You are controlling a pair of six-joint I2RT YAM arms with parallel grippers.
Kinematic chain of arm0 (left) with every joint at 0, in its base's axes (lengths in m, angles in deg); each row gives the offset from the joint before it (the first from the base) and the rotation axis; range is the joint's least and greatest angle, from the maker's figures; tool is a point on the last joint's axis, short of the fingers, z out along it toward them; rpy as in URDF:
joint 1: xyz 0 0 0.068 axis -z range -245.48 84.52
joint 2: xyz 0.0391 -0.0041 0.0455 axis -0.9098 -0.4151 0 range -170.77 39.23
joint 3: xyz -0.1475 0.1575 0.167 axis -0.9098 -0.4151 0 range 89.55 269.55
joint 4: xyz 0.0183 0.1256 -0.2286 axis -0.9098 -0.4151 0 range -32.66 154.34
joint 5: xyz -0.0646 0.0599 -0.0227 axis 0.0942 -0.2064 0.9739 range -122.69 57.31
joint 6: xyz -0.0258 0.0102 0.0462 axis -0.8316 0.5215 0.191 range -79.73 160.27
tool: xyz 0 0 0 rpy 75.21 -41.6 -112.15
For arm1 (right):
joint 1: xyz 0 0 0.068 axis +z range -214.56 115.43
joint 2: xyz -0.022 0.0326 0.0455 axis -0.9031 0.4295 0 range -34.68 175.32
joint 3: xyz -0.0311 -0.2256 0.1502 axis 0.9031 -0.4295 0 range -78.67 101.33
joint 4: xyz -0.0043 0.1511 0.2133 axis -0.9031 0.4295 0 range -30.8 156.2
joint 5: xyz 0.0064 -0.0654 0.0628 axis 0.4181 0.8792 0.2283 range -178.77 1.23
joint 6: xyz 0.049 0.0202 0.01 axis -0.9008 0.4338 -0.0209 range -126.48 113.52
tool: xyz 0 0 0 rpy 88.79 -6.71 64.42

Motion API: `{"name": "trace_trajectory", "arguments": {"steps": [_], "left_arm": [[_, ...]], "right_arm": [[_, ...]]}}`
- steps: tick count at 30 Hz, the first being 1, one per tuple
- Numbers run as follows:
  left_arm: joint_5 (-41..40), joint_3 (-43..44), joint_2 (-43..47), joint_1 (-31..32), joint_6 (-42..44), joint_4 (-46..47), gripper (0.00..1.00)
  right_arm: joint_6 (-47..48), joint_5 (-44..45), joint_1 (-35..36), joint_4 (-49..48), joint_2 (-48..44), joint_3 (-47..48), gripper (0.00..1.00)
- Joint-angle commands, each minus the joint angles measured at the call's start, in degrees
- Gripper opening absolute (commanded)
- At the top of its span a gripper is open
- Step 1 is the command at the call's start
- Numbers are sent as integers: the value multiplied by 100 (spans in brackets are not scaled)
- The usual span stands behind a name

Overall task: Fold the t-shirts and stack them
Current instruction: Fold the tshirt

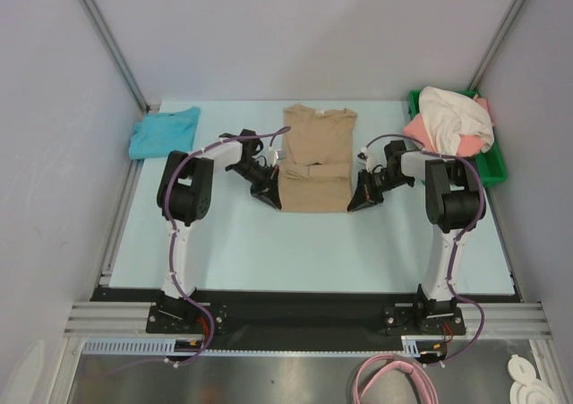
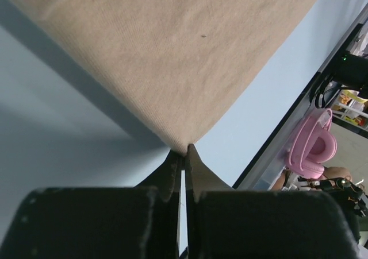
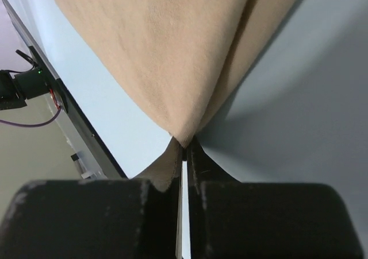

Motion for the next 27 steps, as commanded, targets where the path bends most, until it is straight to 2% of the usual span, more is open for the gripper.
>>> {"name": "trace_trajectory", "arguments": {"steps": [1, 7, 16, 27], "left_arm": [[63, 90, 363, -77, 315, -289, 0], [-25, -86, 934, -77, 403, -290, 0], [-86, -419, 2023, 2, 368, -176, 0], [-271, -736, 2692, 212, 341, -62, 0]], "right_arm": [[321, 161, -230, 251, -414, -144, 0], [602, 531, -257, 479, -1319, -390, 0], [831, 539, -248, 883, -2505, -733, 0], [893, 496, -231, 1393, -3420, -707, 0]]}}
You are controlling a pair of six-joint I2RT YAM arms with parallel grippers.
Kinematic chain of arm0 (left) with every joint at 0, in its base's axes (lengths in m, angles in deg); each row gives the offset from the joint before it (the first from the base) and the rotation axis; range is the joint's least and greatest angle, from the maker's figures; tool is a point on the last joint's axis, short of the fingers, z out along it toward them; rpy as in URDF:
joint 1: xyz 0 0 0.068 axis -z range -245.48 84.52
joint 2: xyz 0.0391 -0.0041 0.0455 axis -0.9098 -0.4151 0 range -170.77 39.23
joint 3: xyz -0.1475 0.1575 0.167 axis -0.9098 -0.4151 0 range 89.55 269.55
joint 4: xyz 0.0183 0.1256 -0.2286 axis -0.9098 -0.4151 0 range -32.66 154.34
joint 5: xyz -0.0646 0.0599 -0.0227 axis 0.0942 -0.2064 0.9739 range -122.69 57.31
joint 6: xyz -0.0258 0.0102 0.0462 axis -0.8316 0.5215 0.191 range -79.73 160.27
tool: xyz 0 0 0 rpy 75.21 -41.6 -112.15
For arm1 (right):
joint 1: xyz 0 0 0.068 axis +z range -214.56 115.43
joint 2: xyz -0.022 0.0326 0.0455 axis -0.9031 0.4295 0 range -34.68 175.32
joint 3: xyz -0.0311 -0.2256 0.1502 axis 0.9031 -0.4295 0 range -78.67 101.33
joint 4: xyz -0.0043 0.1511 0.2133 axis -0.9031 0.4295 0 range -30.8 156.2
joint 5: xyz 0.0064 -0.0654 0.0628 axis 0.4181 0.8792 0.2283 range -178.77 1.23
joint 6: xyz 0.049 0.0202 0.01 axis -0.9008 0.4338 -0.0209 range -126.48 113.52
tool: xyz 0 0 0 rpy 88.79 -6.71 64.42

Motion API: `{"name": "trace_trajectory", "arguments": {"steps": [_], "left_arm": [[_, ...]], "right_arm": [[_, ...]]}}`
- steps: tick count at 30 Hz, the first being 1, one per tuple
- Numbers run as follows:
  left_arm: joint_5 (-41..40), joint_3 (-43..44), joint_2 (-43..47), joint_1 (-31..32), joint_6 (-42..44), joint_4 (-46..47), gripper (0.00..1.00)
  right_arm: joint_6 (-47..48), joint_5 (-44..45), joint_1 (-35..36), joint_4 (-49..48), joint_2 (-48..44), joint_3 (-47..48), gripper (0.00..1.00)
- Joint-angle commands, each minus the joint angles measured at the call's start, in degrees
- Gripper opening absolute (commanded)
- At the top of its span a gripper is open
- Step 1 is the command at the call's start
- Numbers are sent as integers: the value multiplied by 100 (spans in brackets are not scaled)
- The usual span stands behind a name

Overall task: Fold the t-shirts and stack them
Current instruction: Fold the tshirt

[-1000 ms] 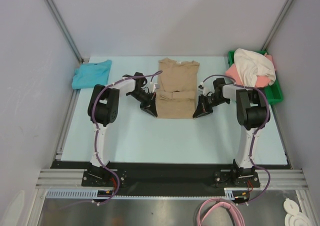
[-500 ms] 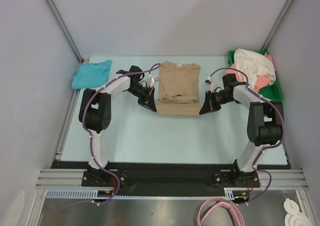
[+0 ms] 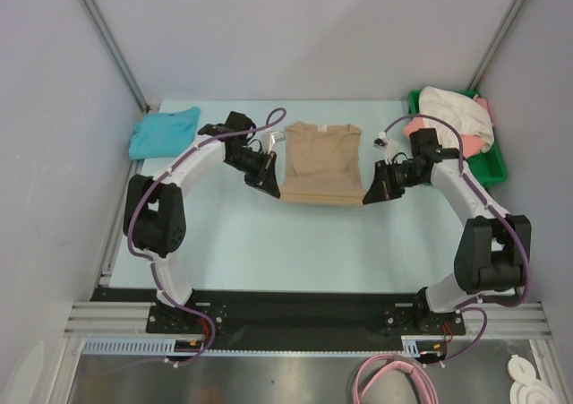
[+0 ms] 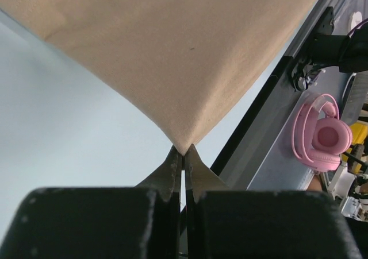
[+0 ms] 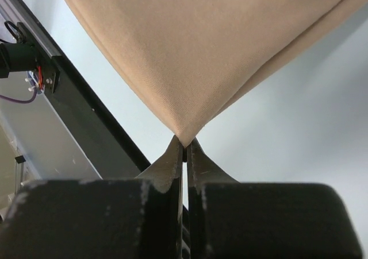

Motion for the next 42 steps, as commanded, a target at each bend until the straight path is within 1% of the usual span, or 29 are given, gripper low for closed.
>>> {"name": "trace_trajectory", "arguments": {"steps": [1, 5, 9, 13, 16, 19, 20, 22, 23, 24, 25, 26, 27, 28, 29, 30, 32, 33, 34, 35, 37, 38, 39, 40, 41, 42], "left_arm": [[-208, -100, 474, 49, 140, 57, 0], [-287, -118, 641, 66, 53, 180, 1], [-322, -100, 404, 58, 96, 136, 0], [-226, 145, -218, 23, 184, 4, 0], [-217, 637, -701, -39, 246, -198, 1], [-208, 1401, -1193, -118, 351, -470, 0], [-225, 1873, -1318, -153, 369, -566, 0], [-304, 2393, -1738, -258, 325, -628, 0], [-339, 3057, -1923, -294, 290, -759, 0], [-375, 3473, -2134, -329, 264, -856, 0], [-410, 3929, -2615, -381, 229, -970, 0], [-506, 4734, -2837, -417, 185, -1059, 1], [-689, 4934, -2961, -426, 176, -938, 0], [-865, 5084, -3154, -417, 158, -771, 0], [-1058, 5442, -3278, -434, 158, -448, 2], [-1182, 5663, -3409, -435, 167, -288, 5], [-1507, 5928, -3709, -435, 149, 510, 8], [-1770, 5842, -3736, -443, 79, 888, 9], [-1877, 5632, -3753, -487, -165, 1649, 11], [-1887, 5561, -3753, -513, -307, 2004, 19], [-1825, 5629, -3859, -610, -718, 2768, 22], [-1842, 5709, -3911, -628, -799, 2894, 22], [-1895, 5762, -3973, -628, -800, 3000, 25], [-1948, 5780, -3964, -619, -687, 3097, 31], [-2044, 5771, -3947, -619, -660, 3098, 50], [-2114, 5762, -3886, -610, -659, 3072, 56]], "right_arm": [[104, 126, -17, 344, -376, -3, 0], [104, 205, 1, 301, -438, -56, 0], [77, 232, 1, 64, -141, -126, 0], [25, 241, 1, -174, 255, -57, 0], [-10, 267, 1, -314, 519, 162, 0], [-46, 302, -8, -411, 713, 418, 0], [-63, 302, -17, -455, 835, 636, 0], [-98, 311, -25, -508, 994, 901, 0], [-116, 354, -25, -569, 1204, 1233, 0], [-142, 372, -34, -622, 1301, 1384, 0], [-177, 390, -43, -683, 1450, 1585, 0], [-221, 442, -60, -788, 1591, 1770, 0], [-256, 478, -95, -833, 1975, 2198, 0], [-291, 478, -122, -877, 2188, 2429, 0], [-431, 478, -148, -1008, 2660, 2649, 0], [-519, 452, -209, -1113, 2891, 3103, 0], [-782, 460, -245, -1369, 3400, 3606, 0], [-827, 434, -245, -1395, 3916, 3887, 0], [-854, 399, -254, -1344, 4217, 4525, 0], [-907, 434, -254, -1334, 4455, 4810, 0], [-1091, 434, -306, -1491, 4973, 5468, 0], [-1153, 408, -315, -1588, 5063, 5585, 0], [-1249, 381, -342, -1667, 5151, 5700, 3], [-1259, 355, -350, -1807, 5178, 5779, 5], [-1276, 320, -351, -1905, 5152, 5754, 7], [-1294, 302, -351, -1993, 5082, 5684, 19]]}}
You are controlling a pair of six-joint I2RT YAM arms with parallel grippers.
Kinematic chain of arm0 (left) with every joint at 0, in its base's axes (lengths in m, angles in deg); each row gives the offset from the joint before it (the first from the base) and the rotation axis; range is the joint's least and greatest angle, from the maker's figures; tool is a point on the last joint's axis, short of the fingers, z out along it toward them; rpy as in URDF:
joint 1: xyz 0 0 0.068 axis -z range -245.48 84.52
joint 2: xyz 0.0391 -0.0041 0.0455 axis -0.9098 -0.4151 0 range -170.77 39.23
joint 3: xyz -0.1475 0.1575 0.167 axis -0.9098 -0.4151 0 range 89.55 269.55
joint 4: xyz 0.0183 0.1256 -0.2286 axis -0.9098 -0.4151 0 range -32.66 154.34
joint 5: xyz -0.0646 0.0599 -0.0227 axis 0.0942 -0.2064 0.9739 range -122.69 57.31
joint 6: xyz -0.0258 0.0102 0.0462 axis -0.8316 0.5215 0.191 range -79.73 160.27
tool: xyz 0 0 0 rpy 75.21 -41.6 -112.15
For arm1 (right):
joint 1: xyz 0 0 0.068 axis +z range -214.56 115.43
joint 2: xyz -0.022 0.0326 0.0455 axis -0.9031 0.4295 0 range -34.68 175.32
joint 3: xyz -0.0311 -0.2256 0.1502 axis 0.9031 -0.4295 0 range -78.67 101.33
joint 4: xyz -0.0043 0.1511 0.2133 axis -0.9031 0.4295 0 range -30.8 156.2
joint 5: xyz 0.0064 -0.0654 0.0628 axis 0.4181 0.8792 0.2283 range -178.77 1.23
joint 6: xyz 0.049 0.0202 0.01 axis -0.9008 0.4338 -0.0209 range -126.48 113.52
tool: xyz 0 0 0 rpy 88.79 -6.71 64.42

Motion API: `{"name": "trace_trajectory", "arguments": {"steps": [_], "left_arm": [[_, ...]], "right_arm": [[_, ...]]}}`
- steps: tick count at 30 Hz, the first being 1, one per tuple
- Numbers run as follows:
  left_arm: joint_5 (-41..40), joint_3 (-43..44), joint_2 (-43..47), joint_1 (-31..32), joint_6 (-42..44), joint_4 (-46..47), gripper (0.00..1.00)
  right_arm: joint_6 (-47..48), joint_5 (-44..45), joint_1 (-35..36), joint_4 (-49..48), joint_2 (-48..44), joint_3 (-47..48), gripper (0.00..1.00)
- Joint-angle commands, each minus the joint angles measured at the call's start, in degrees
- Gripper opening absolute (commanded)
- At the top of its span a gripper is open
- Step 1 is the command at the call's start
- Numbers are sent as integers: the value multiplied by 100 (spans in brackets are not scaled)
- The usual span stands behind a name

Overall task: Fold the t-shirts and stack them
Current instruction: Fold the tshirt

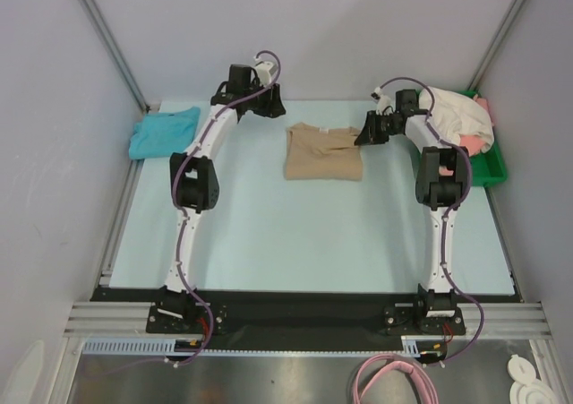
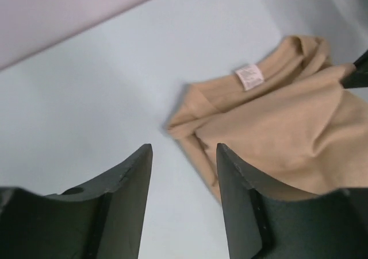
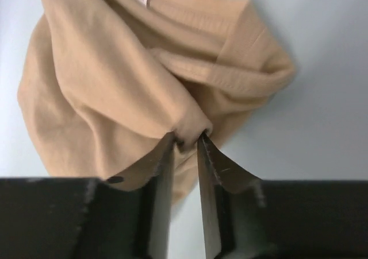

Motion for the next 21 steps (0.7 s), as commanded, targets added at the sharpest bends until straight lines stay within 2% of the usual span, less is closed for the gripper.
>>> {"name": "trace_trajectory", "arguments": {"steps": [1, 4, 5, 7, 8, 11, 12, 15, 17, 21], "left_arm": [[-351, 191, 156, -75, -190, 700, 56], [-316, -588, 787, -110, -338, 821, 56], [-325, -1375, 989, -119, -435, 936, 60], [-72, -2187, 1439, -197, -654, 1051, 69], [321, -2261, 1483, -241, -734, 947, 71], [1227, -2060, 1133, -408, -1094, 411, 73], [1770, -1955, 993, -478, -1199, 209, 73], [2581, -1787, 535, -584, -1674, 451, 73], [2873, -1822, 350, -602, -2008, 733, 69], [3076, -1761, 104, -602, -2430, 1077, 69]], "right_arm": [[-262, -128, -51, -749, -453, 261, 30], [-420, -268, -199, -1486, -955, -625, 57], [-421, -278, -209, -1559, -1227, -906, 59], [-412, -287, -218, -1551, -1431, -1049, 59], [-412, -339, -218, -1525, -1553, -1102, 59], [-551, -638, -192, -1375, -1616, -1225, 58], [-570, -760, -166, -1349, -1625, -1304, 57], [-518, -875, -113, -1410, -1599, -1384, 54], [-465, -867, 53, -1235, -1476, -1253, 55], [-465, -963, 186, -769, -1045, -787, 54]]}}
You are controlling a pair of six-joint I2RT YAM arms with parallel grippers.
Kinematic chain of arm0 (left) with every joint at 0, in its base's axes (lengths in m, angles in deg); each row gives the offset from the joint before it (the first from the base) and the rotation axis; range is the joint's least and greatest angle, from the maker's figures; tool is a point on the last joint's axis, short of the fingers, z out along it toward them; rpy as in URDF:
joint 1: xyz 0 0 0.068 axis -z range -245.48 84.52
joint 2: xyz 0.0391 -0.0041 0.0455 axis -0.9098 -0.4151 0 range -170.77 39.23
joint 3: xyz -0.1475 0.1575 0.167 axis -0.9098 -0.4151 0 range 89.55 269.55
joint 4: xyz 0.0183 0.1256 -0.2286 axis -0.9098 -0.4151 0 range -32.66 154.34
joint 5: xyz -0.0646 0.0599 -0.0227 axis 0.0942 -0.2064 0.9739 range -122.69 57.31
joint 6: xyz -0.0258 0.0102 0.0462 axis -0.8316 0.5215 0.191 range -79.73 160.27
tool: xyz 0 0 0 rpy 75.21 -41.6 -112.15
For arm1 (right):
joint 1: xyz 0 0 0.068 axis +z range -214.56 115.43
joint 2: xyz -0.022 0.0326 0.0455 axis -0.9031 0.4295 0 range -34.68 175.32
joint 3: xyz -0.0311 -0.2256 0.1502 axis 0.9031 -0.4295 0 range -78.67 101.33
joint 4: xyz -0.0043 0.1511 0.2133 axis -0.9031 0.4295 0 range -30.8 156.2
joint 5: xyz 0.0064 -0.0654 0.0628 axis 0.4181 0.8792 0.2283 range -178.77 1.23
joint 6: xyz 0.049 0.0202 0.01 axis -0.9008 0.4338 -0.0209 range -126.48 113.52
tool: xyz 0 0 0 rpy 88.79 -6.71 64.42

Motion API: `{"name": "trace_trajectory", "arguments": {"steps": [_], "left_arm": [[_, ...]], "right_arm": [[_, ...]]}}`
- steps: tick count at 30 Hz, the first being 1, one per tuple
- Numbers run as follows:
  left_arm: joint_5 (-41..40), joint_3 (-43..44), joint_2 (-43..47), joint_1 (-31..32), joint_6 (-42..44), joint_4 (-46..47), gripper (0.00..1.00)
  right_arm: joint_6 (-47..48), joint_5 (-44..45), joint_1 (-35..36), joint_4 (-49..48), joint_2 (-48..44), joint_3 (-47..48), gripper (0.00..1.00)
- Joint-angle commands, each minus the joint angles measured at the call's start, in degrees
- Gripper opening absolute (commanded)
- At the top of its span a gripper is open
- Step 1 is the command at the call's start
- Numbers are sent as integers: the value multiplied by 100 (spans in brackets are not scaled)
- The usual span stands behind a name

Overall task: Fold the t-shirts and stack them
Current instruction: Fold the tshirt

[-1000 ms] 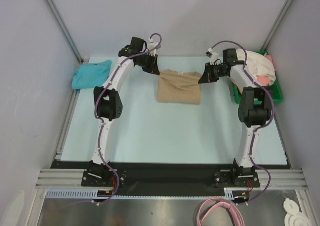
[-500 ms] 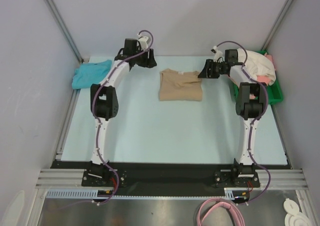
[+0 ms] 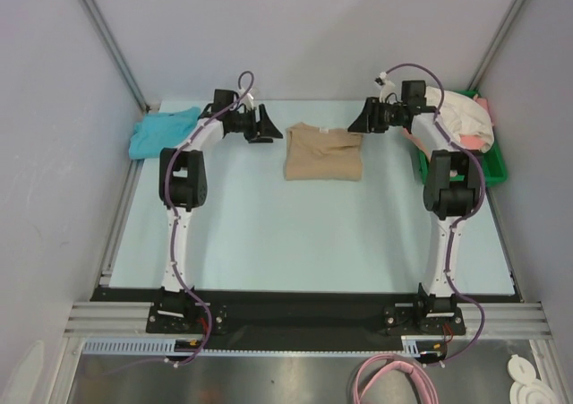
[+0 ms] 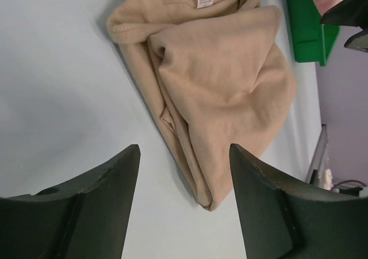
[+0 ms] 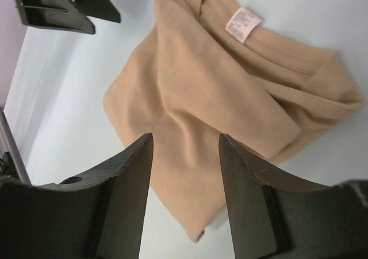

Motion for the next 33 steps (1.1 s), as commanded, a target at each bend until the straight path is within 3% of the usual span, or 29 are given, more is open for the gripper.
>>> {"name": "trace_trajectory", "arguments": {"steps": [1, 15, 22, 33], "left_arm": [[716, 235, -222, -8, -686, 448, 69], [760, 560, -908, 256, -1197, 597, 68], [830, 604, -1101, 405, -1408, 703, 61], [918, 464, -1049, 423, -1435, 712, 50]], "right_arm": [[5, -249, 214, 387, 332, 390, 54], [322, 726, 505, 652, 1166, 970, 54], [76, 762, 479, 635, 1616, 1866, 53], [-170, 665, 505, 564, 1924, 2421, 54]]}}
